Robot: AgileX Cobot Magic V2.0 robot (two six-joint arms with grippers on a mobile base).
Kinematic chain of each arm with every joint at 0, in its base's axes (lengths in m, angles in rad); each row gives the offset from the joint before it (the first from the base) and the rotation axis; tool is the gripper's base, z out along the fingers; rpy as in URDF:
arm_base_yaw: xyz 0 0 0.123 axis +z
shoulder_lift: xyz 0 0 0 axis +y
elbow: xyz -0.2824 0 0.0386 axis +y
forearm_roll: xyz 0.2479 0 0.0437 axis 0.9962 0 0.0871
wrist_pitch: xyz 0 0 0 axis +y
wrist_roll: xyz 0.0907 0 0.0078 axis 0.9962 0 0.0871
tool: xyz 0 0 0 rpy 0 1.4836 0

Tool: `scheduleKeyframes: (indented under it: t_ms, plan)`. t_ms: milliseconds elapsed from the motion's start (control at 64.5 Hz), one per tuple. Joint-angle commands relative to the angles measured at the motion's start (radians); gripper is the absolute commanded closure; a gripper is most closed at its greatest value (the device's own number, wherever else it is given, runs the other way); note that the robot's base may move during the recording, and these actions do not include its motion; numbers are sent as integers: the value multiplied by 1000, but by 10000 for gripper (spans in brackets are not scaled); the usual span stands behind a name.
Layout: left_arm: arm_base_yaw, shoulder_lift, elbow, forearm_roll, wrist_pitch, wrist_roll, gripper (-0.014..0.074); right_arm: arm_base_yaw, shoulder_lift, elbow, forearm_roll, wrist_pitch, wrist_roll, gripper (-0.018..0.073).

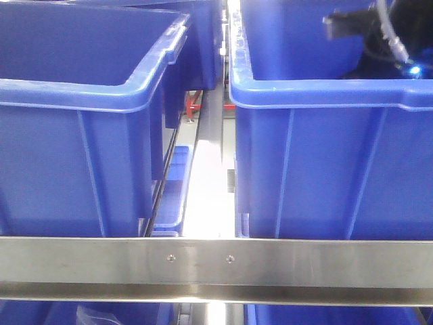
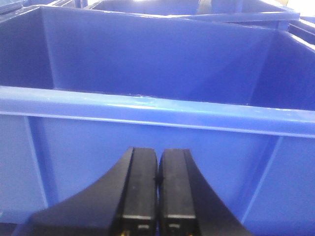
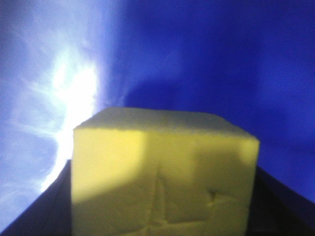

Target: Place yellow foam block on left shelf second layer

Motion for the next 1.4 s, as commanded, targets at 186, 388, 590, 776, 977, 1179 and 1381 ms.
scheduleKeyframes:
  t_ms: [186, 388, 590, 776, 977, 1179, 1381]
  plan:
    - [-5, 7, 26, -7, -88, -4, 460, -1, -44, -57, -19, -35, -8, 4]
    - [-5, 7, 26, -7, -88, -4, 460, -1, -44, -105, -35, 29, -8, -60]
    - [-5, 7, 26, -7, -88, -4, 460, -1, -56, -178, -43, 136, -8, -22]
    - [-5, 7, 26, -7, -88, -4, 460, -1, -156, -179, -43, 155, -8, 256]
    - [-5, 7, 26, -7, -88, -4, 460, -1, -318, -85, -43, 96, -8, 501]
    - [-5, 7, 26, -7, -88, -4, 460, -1, -495, 123, -43, -38, -8, 503]
    - [-5, 7, 26, -7, -88, -4, 460, -1, -694, 380, -43, -192, -8, 503]
